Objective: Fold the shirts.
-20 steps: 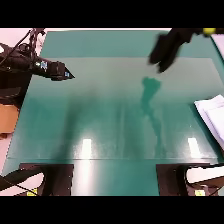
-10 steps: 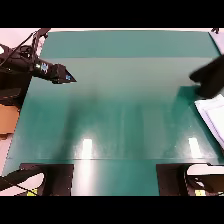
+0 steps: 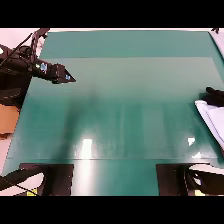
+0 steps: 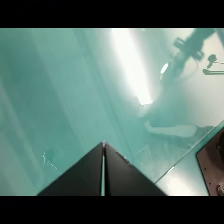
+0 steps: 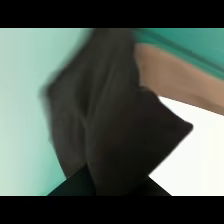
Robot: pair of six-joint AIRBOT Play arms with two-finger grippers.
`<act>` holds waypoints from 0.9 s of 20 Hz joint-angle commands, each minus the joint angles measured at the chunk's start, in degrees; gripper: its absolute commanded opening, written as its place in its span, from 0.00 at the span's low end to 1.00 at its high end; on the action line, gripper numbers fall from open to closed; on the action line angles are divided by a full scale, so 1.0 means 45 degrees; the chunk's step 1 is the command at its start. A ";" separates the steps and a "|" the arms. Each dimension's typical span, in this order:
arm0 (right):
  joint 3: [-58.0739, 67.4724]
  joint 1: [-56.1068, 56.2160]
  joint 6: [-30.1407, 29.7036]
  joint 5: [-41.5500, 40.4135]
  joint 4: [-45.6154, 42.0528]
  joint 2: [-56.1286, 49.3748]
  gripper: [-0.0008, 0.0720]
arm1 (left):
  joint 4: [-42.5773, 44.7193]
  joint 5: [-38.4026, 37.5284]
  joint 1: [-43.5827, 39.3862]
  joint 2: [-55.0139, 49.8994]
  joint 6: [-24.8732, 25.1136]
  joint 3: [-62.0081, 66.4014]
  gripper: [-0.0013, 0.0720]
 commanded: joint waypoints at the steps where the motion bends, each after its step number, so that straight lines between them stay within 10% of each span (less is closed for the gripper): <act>1: -0.1982 -0.1001 -0.0049 0.0044 -0.1472 0.0612 0.04 | 0.0000 0.0044 -0.0010 0.0000 0.0015 0.0000 0.05; 12: -0.2453 0.0194 0.1511 0.1175 -0.7339 0.0617 0.06 | 0.0010 0.0636 -0.0010 -0.0005 0.0029 -0.0005 0.05; 13: -0.2453 0.0335 0.1515 0.1175 -0.7334 0.0612 0.31 | 0.0019 0.0665 -0.0010 -0.0005 0.0029 -0.0005 0.05; 14: -0.2453 0.0427 0.1559 0.1209 -0.7325 0.0612 0.82 | 0.0019 0.0661 -0.0010 0.0000 0.0029 -0.0005 0.05; 15: -0.2453 0.0573 0.1651 0.1326 -0.7329 0.0612 0.99 | 0.0019 0.0646 -0.0010 0.0000 0.0034 0.0000 0.05; 18: -0.2453 0.0894 0.1860 0.2035 -0.7354 0.0646 1.00 | 0.0019 0.0675 -0.0010 -0.0005 0.0126 -0.0005 0.05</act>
